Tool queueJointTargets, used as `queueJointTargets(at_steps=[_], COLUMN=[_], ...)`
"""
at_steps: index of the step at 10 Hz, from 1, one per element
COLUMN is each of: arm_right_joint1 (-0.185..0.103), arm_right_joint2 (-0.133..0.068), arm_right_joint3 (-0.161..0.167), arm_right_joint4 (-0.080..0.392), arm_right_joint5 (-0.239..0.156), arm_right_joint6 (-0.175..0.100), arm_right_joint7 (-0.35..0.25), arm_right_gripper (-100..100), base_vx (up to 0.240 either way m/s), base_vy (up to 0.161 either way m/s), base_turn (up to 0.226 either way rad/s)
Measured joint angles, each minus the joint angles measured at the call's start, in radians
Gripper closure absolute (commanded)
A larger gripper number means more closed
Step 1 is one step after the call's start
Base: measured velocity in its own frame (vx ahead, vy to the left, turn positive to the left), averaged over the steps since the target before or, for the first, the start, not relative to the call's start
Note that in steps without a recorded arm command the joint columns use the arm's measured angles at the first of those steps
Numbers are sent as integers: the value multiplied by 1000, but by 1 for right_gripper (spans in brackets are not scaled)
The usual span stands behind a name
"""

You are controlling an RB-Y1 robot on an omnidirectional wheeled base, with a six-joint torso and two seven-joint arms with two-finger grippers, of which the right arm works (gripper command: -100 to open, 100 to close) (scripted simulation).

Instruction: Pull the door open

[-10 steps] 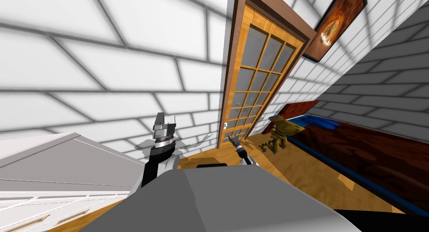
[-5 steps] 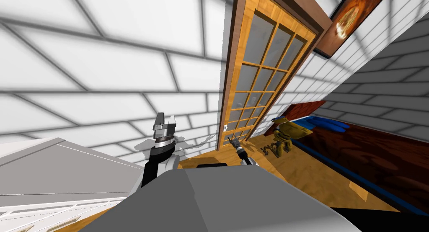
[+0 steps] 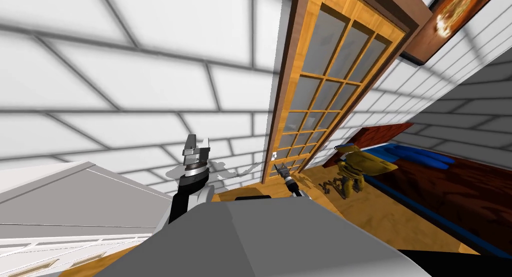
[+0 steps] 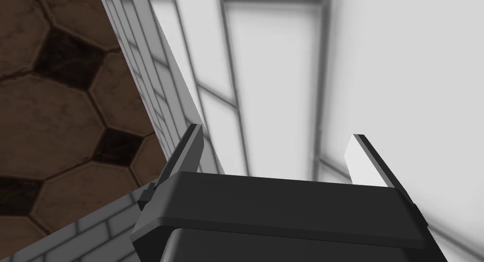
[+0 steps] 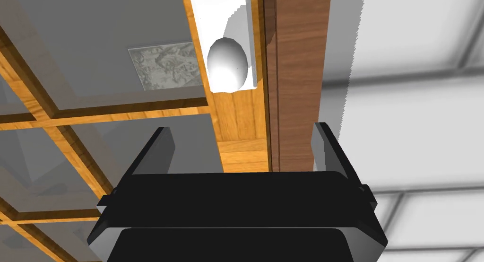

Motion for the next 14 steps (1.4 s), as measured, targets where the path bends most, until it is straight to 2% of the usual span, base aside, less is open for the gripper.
queueJointTargets(at_steps=[1, 2, 3, 4, 5, 6, 7, 8, 9, 10, 14], arm_right_joint1=[-11, 13, 13, 8, 2, -15, -15, 10, 5, 9, 6], arm_right_joint2=[-8, -17, -24, -28, -31, -51, -58, -61, -71, -72, -74], arm_right_joint3=[-6, -14, -21, -24, -26, -40, -52, -54, -63, -64, -65], arm_right_joint4=[28, 0, 7, 26, 44, 101, 119, 79, 116, 125, 116], arm_right_joint5=[-5, -10, -16, -19, -20, -31, -40, -41, -48, -49, -50], arm_right_joint6=[-8, -3, -11, -24, -33, -60, -76, -65, -82, -90, -83], arm_right_joint7=[-3, -12, -14, -12, -11, -11, -8, -16, -17, -17, -17], arm_right_gripper=[-100, -100, -100, -100, -100, -100, -100, -100, -100, 100, 100], base_vx=[131, 134, 62, 5, 103, 196, 143, 150, 47, -32, -8], base_vy=[78, 47, 9, -5, 23, 62, 42, 18, 9, 7, -10], base_turn=[244, 88, -38, -15, 244, 201, 32, 119, -15, -7, 0])
